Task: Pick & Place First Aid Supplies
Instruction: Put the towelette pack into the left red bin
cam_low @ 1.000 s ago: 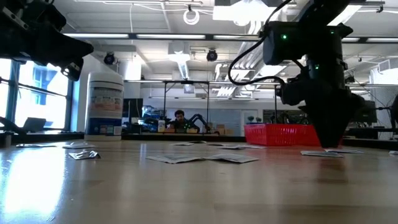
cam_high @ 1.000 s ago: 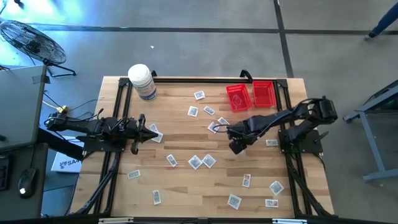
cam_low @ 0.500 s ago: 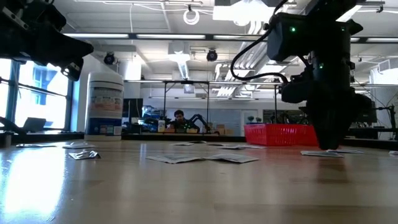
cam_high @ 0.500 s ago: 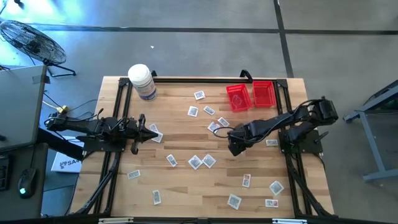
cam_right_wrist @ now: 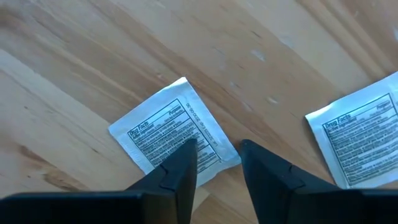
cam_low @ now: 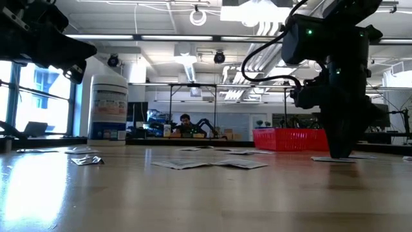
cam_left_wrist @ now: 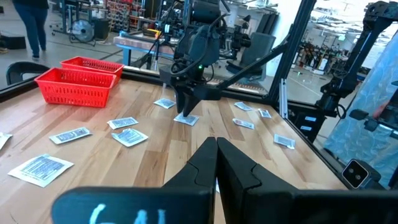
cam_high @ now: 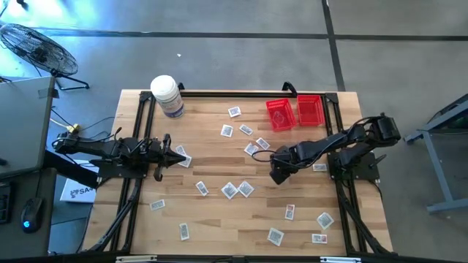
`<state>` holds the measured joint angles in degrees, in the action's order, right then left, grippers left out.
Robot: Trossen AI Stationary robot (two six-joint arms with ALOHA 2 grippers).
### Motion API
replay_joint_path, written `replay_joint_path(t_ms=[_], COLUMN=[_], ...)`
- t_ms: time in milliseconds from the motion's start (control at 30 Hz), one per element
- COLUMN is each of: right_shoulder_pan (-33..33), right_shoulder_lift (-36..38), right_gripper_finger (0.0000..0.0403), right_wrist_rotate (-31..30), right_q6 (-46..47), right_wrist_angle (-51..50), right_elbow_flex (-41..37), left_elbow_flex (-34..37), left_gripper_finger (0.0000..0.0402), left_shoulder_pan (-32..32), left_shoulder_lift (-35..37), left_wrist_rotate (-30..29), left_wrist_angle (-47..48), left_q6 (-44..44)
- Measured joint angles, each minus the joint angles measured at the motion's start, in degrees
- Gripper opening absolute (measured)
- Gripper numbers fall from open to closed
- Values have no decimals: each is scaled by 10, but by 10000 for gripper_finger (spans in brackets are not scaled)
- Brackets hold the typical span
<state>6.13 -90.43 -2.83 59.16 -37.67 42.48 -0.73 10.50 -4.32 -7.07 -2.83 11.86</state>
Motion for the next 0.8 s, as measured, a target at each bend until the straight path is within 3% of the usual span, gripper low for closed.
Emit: replay_joint_path(t_ms=[800], right_shoulder_pan=[-1], right_shoulder_lift=[-2], right_gripper_finger=[44], right_wrist_rotate=[-6], right_q6=[15], right_wrist_angle=[15], right_elbow_flex=[-2], left_elbow_flex=[0], left_gripper_finger=[1], left_shoulder_pan=[0], left_shoulder_lift=[0], left_wrist_rotate=[0], left_wrist_angle=[0], left_q6=[0])
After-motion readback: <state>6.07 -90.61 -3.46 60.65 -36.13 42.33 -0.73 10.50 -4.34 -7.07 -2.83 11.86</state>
